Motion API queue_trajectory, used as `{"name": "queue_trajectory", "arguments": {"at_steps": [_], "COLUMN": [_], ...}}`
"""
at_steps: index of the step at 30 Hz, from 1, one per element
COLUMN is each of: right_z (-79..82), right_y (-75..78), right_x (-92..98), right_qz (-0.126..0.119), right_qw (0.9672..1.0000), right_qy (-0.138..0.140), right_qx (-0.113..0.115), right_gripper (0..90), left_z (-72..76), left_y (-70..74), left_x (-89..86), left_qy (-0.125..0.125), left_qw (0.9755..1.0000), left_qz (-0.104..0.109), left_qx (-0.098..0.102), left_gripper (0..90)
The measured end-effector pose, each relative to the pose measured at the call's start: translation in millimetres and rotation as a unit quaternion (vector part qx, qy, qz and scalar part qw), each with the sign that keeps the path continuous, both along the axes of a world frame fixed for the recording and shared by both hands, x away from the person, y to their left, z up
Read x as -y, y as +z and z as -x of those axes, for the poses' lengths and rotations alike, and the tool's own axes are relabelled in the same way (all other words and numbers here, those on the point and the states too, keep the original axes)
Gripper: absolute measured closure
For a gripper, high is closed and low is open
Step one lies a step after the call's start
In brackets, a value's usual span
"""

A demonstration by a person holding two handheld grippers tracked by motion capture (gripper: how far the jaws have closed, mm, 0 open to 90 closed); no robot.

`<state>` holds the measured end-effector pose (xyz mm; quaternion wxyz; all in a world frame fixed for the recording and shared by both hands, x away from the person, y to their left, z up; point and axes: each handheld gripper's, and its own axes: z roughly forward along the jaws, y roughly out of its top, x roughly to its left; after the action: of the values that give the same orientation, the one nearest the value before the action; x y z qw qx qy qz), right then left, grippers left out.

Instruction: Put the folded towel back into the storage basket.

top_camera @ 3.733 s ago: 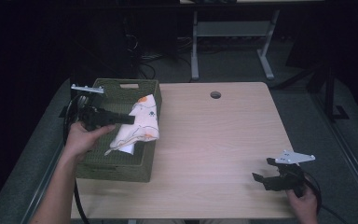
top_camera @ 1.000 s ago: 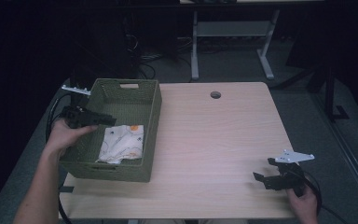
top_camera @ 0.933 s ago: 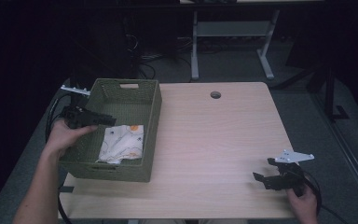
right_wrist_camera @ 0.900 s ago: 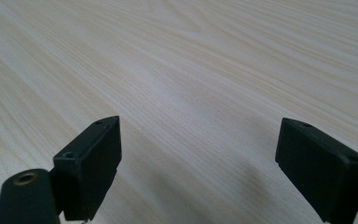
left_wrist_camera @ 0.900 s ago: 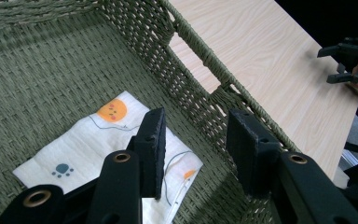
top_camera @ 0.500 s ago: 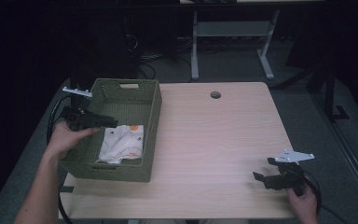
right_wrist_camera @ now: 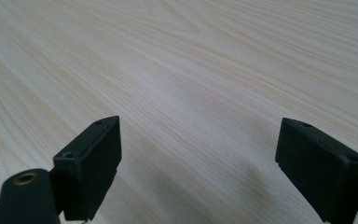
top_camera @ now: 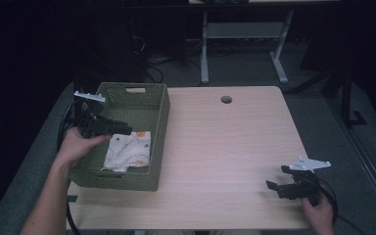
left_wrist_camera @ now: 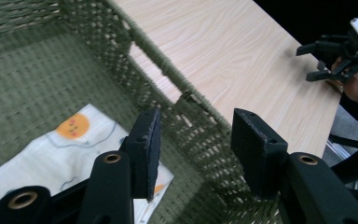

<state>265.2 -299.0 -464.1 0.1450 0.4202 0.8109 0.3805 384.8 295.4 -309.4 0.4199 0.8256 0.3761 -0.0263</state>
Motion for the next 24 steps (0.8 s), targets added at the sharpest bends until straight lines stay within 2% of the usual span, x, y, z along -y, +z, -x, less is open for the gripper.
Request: {"name": "queue_trajectory", "arguments": {"at_steps": [6,24], "right_z": [0.5,1.5], "right_y": [0.6,1.2], "right_x": [0.5,0.6], "right_qz": [-0.001,-0.002], "right_qw": [1.0000,1.0000], "right_qy": [0.001,0.000], "right_qx": [0.002,0.004], "right_gripper": [13.9,13.9], "left_z": [1.6,10.6], "left_y": [3.6,10.4], "left_x": [10.6,41.5], "left_qy": [-0.011,-0.040], "left_qw": [0.9999,0.9989], "left_qz": [-0.002,0.011], "left_qx": [0.007,0.020], "left_gripper": [51.9,49.4]}}
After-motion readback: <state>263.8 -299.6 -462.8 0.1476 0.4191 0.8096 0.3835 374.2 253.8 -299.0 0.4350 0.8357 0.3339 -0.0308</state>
